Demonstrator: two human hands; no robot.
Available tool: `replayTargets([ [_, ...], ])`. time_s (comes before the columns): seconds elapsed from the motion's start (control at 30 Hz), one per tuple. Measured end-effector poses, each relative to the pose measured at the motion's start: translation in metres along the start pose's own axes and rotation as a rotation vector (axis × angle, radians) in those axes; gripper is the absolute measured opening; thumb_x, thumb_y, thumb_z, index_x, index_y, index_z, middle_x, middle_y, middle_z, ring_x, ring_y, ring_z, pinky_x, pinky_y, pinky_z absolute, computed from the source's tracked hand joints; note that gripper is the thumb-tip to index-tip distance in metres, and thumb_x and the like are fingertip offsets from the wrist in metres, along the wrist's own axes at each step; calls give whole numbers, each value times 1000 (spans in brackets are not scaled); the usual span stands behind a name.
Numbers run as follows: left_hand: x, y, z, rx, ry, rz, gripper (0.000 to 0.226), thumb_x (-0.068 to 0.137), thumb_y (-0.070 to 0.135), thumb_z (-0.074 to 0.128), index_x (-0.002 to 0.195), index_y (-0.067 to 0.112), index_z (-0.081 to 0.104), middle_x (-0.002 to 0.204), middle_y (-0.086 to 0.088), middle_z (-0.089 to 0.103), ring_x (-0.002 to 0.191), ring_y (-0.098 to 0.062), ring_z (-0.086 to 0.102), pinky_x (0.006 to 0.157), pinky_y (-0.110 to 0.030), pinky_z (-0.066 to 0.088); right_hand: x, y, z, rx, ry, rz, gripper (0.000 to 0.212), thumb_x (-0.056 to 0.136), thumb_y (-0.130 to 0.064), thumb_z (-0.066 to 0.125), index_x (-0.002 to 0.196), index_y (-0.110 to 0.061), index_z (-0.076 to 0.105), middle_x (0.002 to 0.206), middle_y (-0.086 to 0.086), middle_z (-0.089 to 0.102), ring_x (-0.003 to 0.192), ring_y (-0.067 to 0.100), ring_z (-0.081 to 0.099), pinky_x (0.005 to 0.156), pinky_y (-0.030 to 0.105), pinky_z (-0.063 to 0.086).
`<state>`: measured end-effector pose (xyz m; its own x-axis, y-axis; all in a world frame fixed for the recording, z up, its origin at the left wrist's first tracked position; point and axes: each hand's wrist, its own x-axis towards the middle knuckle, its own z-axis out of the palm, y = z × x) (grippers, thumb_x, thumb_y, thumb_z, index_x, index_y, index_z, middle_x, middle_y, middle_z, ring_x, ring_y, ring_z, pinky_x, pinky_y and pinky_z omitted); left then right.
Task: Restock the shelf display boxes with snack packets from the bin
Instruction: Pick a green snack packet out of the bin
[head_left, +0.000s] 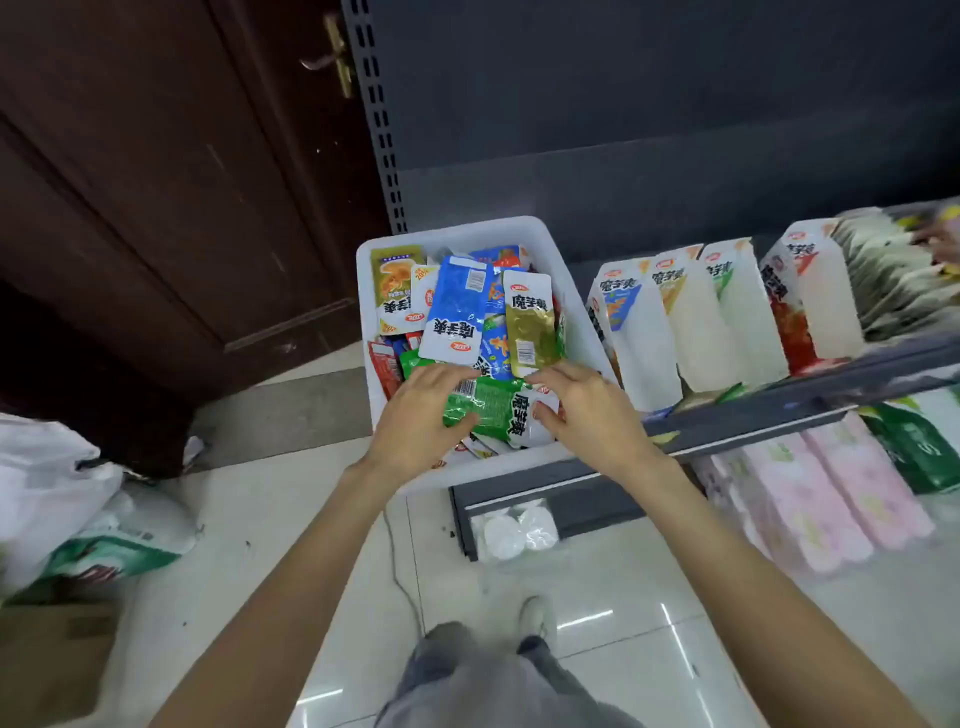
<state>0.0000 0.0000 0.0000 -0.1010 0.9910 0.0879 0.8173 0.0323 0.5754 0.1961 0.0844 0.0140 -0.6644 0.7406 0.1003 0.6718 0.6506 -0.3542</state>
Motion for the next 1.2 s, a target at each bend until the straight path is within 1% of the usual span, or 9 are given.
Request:
replayTargets([
  [0.13, 22, -4, 4, 303, -253, 37, 74, 77, 42, 72, 141, 24, 39, 141, 6, 42, 129, -16, 33, 106, -31, 25, 18, 17, -2, 2, -88, -89, 36, 88, -19, 61, 123, -17, 59, 122, 3, 59, 111, 24, 55, 81, 35, 49],
  [0.23, 31, -10, 7, 463, -251, 89, 76, 70, 46, 75, 137, 29, 45, 136, 9, 44, 125, -16, 36, 102, -36, 25, 28, 26, 4, 18, -132, -135, 37, 90, -20, 58, 127, -18, 55, 127, 1, 56, 114, 22, 53, 82, 36, 49],
  [0.4, 41, -25, -5, 276, -282, 198, 62, 69, 60, 64, 123, 29, 61, 121, 8, 58, 110, -15, 51, 92, -32, 39, 36, 27, 10, 117, -164, -182, 45, 91, -36, 59, 132, -21, 50, 129, -3, 55, 115, 19, 54, 82, 36, 51],
  [0.53, 42, -25, -22, 153, -168, 247, 51, 91, 60, 34, 108, 28, 69, 101, 10, 71, 87, -11, 65, 68, -31, 54, 32, 20, -2, 217, -215, -192, 66, 80, -56, 61, 137, -26, 45, 132, -3, 55, 113, 14, 56, 82, 35, 52],
  [0.63, 46, -24, -29, 163, 40, 263, 56, 97, 55, 26, 92, 23, 71, 75, 10, 70, 61, -8, 63, 51, -31, 51, 33, 16, -11, 185, 7, -162, 52, 79, -32, 74, 126, -23, 55, 107, -1, 70, 80, 4, 65, 66, 25, 54],
  [0.83, 59, 7, -40, -375, 112, 10, 38, 92, 48, 50, 68, 21, 60, 58, -5, 53, 52, -13, 45, 52, -25, 34, 43, 18, -62, 1091, 136, 322, 38, 81, -12, 72, 113, -22, 53, 84, 0, 73, 78, 8, 70, 62, 21, 55],
  [0.97, 73, 55, -30, -414, 55, 51, 31, 94, 43, 50, 69, 27, 60, 60, 1, 54, 52, -10, 46, 53, -26, 37, 29, 40, -83, 1188, 86, 353, 34, 83, -9, 68, 113, -19, 55, 99, -1, 72, 83, 12, 69, 54, 23, 55],
  [1.1, 91, 106, 3, -342, 26, 88, 31, 93, 41, 48, 81, 19, 66, 58, 11, 55, 53, 0, 51, 49, -11, 33, 1, 84, -102, 1205, 127, 328, 29, 88, -8, 63, 115, -15, 58, 100, 1, 71, 86, 13, 68, 49, 24, 53],
  [1.2, 108, 146, 35, -407, 110, 74, 27, 92, 42, 50, 115, 33, 59, 100, 18, 66, 91, 4, 61, 71, -13, 47, -23, 134, -123, 1164, 244, 326, 24, 88, -6, 62, 108, -19, 61, 94, -3, 71, 84, 12, 68, 55, 26, 55],
])
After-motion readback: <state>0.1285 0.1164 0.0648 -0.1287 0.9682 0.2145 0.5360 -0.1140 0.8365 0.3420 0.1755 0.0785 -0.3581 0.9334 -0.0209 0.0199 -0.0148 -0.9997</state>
